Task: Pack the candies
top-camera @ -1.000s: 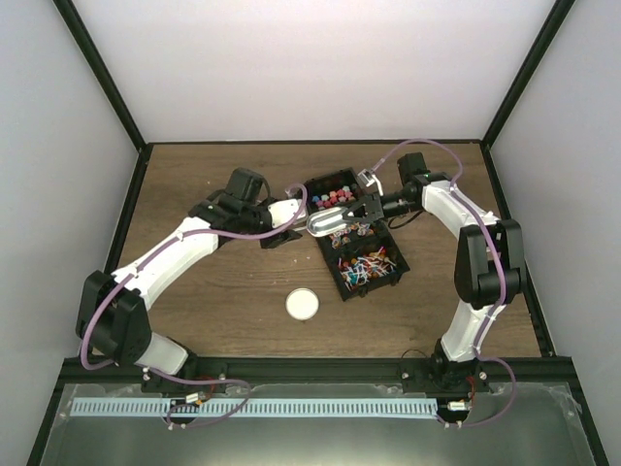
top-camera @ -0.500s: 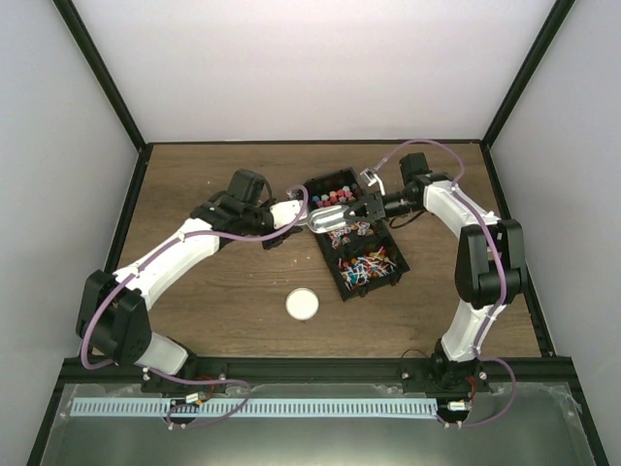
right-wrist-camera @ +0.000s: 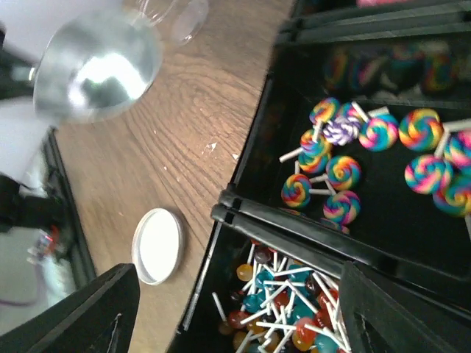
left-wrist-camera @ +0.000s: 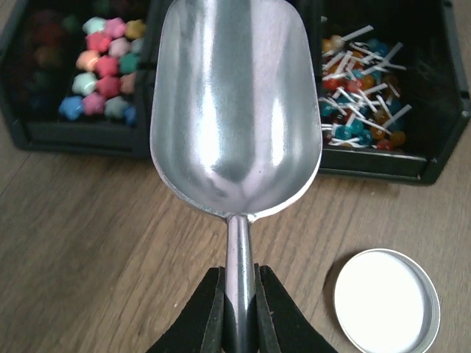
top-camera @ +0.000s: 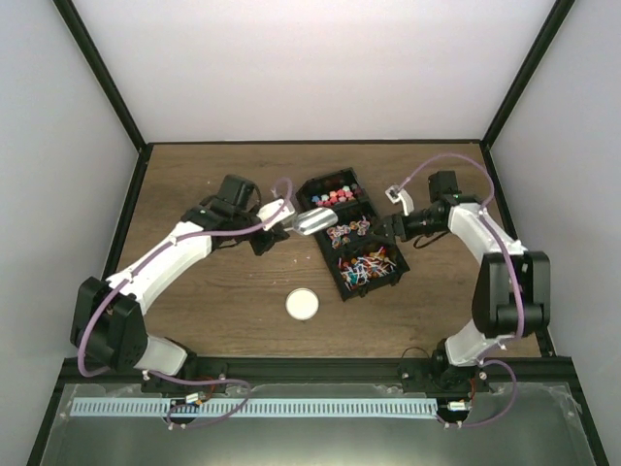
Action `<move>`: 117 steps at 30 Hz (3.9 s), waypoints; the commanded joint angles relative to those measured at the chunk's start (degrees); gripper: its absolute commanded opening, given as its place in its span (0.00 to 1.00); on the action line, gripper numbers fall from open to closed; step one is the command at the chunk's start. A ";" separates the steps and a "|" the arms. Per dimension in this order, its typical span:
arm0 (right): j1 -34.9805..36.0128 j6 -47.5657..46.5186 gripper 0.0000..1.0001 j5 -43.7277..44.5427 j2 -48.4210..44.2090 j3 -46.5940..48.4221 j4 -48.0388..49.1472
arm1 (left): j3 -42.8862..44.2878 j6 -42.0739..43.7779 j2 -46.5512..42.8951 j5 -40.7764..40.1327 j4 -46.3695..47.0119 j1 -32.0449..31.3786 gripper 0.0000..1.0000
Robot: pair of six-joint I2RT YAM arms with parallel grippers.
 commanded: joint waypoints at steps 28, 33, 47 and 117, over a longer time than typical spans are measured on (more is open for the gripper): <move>17.82 -37.63 0.74 24.18 9.95 4.94 21.13 | 1.06 -9.52 -2.37 5.45 1.03 12.59 0.04; 17.68 -38.63 0.75 22.83 10.23 8.61 17.35 | 1.89 -8.04 -1.62 4.64 -0.44 12.20 0.04; 17.55 -53.64 0.84 21.82 2.81 2.54 2.81 | 1.12 -7.77 -1.64 5.82 0.85 12.02 0.04; 11.22 8.29 0.34 14.79 16.95 15.46 13.38 | 35.82 8.66 23.13 -33.19 -41.13 -9.46 0.04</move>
